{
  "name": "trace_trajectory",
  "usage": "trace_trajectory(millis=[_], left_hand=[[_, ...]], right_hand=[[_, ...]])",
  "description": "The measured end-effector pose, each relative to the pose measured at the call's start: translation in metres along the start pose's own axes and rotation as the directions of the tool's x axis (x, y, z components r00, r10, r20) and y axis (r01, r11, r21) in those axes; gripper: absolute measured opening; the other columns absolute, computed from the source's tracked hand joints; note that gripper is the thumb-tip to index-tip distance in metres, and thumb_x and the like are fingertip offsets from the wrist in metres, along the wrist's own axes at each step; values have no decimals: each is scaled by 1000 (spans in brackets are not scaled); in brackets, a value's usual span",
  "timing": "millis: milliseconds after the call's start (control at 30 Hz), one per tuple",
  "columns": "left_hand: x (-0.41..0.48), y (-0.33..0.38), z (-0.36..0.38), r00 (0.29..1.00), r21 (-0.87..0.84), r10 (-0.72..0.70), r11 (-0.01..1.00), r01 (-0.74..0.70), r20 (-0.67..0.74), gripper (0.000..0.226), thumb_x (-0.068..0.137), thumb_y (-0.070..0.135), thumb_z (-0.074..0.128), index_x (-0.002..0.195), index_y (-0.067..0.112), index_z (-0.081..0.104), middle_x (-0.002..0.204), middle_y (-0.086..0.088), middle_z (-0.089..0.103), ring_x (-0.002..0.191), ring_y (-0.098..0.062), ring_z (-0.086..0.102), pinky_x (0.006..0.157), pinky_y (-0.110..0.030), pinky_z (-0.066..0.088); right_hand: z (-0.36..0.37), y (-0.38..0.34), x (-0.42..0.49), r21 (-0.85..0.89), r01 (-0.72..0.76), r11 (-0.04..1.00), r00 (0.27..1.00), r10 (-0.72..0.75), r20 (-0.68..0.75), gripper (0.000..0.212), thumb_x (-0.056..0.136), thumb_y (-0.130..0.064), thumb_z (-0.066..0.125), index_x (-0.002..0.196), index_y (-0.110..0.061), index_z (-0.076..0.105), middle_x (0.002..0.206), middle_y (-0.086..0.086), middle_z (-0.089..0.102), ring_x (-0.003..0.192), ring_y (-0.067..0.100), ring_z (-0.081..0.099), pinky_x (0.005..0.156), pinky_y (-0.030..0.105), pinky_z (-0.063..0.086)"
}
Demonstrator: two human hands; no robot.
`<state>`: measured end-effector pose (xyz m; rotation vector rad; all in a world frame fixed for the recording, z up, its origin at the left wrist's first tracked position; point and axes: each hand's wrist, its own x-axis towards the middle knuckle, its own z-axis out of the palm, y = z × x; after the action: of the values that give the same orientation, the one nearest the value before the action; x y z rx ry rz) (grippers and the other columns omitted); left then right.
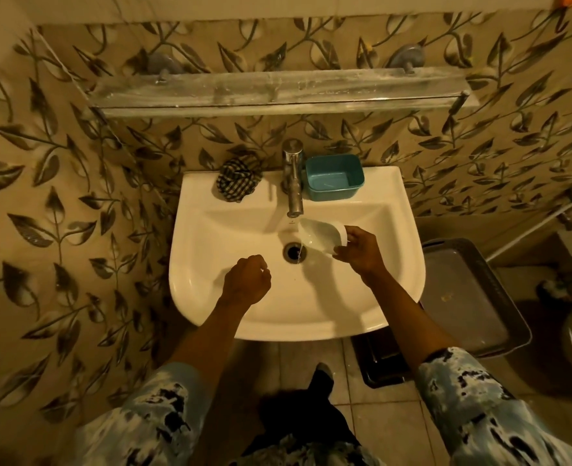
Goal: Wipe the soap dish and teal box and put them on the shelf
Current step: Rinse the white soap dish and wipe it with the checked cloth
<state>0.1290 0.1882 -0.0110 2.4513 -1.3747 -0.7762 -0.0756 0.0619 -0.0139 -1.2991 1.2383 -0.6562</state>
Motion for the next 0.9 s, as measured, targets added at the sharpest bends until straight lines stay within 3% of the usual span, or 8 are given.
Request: trace_trajectory(millis=[133,300,533,800,900], left_hand=[[-1,11,4,997,-24,72,997,-72,-3,38,92,24,50,129,14,44,127,-7,56,123,-24,48,96,-41,43],[2,29,7,995,-36,98,994,-98,-9,49,91,22,51,137,12,36,134,-8,51,129,-25,42,99,-43,41],[5,27,10,995,4,97,995,-97,-1,49,92,23,51,137,11,36,135,-8,52,130,-25,41,100,-42,41],[8,18,12,997,6,82,997,-82,2,47,91,25,51,134,13,38,132,-6,54,129,-24,41,98,-42,42],[9,14,12,997,5,74,997,-74,5,45,91,25,51,133,13,39,130,-5,55,128,-24,42,96,-42,42]], right_hand=[[0,1,-1,-118,78,990,996,-82,-31,52,73,13,71,123,5,56,121,22,62,111,38,60,94,53,51],[2,-3,-4,-296,179,938,981,-193,-18,49,73,6,75,119,2,59,120,18,64,112,32,60,92,30,48],[0,-10,-6,-342,236,910,965,-260,-27,45,77,2,73,120,1,59,122,17,62,115,32,58,102,42,47],[-3,-9,-12,-379,352,856,919,-393,-35,39,79,-1,71,117,-2,62,119,13,65,113,26,59,98,36,47],[-8,-5,-18,-391,395,831,901,-433,-10,37,81,0,69,117,-2,62,117,13,66,111,28,61,97,42,51]])
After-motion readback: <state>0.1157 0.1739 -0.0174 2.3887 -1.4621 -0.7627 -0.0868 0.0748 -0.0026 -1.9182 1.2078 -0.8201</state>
